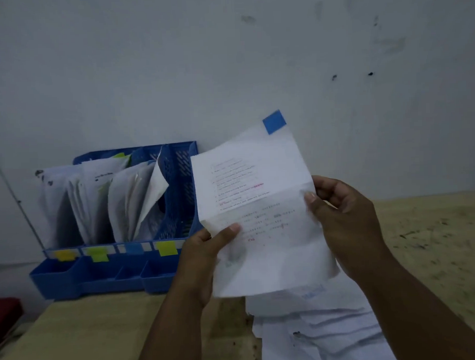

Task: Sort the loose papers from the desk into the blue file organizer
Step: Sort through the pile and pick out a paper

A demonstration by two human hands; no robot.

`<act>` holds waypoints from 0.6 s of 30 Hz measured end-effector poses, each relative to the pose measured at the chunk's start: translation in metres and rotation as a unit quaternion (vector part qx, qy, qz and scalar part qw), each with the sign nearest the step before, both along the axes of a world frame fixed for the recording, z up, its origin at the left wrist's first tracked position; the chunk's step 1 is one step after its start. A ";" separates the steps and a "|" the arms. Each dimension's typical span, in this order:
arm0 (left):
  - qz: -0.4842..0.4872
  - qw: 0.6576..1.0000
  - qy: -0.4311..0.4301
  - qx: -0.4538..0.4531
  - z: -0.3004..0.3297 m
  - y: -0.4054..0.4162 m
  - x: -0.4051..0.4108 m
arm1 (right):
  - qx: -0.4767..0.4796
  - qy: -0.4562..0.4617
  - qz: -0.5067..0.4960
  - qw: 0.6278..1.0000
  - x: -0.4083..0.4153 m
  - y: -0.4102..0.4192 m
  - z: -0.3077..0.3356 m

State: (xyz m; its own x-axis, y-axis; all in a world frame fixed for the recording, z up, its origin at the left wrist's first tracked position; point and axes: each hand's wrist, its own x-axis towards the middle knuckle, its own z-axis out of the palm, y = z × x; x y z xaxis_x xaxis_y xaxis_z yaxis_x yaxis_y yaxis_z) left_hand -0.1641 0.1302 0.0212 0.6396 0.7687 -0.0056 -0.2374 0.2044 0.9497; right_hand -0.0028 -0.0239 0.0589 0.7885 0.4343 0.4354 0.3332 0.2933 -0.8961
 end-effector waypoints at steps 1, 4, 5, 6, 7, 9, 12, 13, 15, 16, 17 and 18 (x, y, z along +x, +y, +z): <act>-0.009 1.000 -0.009 0.000 0.003 0.004 -0.006 | -0.002 0.001 -0.003 1.000 -0.001 0.006 0.002; -0.021 1.000 -0.020 0.004 0.012 0.019 -0.024 | -0.020 -0.005 -0.007 1.000 -0.008 0.031 0.008; -0.020 1.000 -0.018 0.007 0.015 0.021 -0.026 | -0.028 -0.005 -0.008 1.000 -0.008 0.038 0.009; -0.014 1.000 -0.016 0.014 0.018 0.022 -0.028 | -0.037 -0.007 -0.009 0.999 -0.009 0.044 0.010; 0.009 1.000 -0.010 0.024 0.022 0.025 -0.032 | -0.051 -0.014 -0.007 0.999 -0.012 0.053 0.010; 0.090 0.994 0.008 0.057 0.029 0.034 -0.038 | -0.087 -0.033 -0.001 0.996 -0.018 0.072 0.011; 0.213 0.968 0.010 0.129 0.039 0.050 -0.049 | -0.157 -0.052 0.059 0.984 -0.031 0.103 0.009; 0.237 0.958 0.002 0.161 0.042 0.055 -0.053 | -0.179 -0.058 0.081 0.979 -0.036 0.113 0.009; 0.270 0.936 -0.015 0.226 0.046 0.061 -0.060 | -0.208 -0.080 0.113 0.968 -0.047 0.131 0.008; 0.276 0.926 -0.022 0.255 0.048 0.063 -0.064 | -0.215 -0.094 0.126 0.964 -0.053 0.140 0.008; 0.280 0.918 -0.026 0.279 0.048 0.066 -0.068 | -0.220 -0.108 0.140 0.960 -0.060 0.148 0.009; 0.283 0.911 -0.026 0.299 0.047 0.070 -0.071 | -0.222 -0.118 0.155 0.955 -0.065 0.156 0.008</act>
State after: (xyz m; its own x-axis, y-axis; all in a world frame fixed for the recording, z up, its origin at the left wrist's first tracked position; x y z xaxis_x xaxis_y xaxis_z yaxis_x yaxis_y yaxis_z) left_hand -0.2351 0.2003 0.0686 0.1264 0.8313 0.5412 -0.1921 -0.5148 0.8355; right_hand -0.0682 0.1326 0.0670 0.4941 0.8147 0.3037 0.5010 0.0187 -0.8653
